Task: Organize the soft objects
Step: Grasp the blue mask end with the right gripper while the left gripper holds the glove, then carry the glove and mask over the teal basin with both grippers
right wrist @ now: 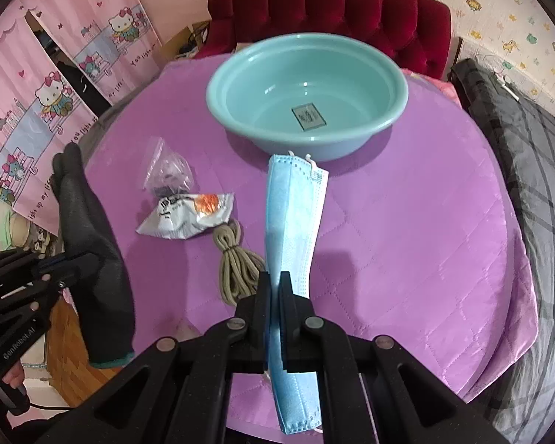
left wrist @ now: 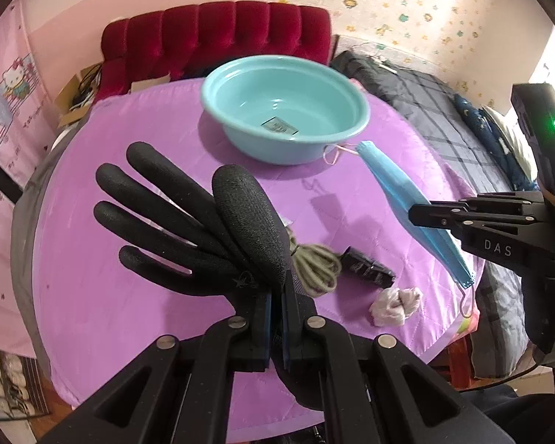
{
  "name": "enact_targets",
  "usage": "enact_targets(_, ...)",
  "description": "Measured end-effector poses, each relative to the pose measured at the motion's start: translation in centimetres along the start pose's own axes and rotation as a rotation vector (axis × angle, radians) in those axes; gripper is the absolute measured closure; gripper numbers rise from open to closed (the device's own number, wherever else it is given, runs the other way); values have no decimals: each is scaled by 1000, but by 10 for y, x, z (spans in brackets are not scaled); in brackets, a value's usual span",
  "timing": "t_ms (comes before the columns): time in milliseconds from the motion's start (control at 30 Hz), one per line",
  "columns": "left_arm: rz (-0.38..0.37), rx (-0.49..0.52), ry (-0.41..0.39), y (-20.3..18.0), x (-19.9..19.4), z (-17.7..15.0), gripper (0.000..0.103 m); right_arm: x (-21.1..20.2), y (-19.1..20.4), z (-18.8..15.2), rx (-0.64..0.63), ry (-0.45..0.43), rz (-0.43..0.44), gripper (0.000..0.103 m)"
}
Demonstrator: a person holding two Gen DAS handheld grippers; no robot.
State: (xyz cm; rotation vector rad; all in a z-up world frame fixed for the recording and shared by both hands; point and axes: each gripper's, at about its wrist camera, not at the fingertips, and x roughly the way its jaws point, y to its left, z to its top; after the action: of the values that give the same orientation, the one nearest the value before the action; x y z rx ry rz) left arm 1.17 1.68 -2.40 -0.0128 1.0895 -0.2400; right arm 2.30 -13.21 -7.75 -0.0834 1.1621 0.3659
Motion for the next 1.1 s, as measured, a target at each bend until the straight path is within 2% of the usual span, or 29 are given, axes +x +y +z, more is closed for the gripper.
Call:
enact_targets(400,-54,146,-9,-29,3,30,99,-27,7,22,1,-49,-35,100)
enact_targets(567,-78,168,-8,-33,9,46,99,-31,7,36,2,-62,-45,100)
enact_targets(1100,-105,258,-10,-39,35,115,99,-19,-7,100,9,-76,-55,99)
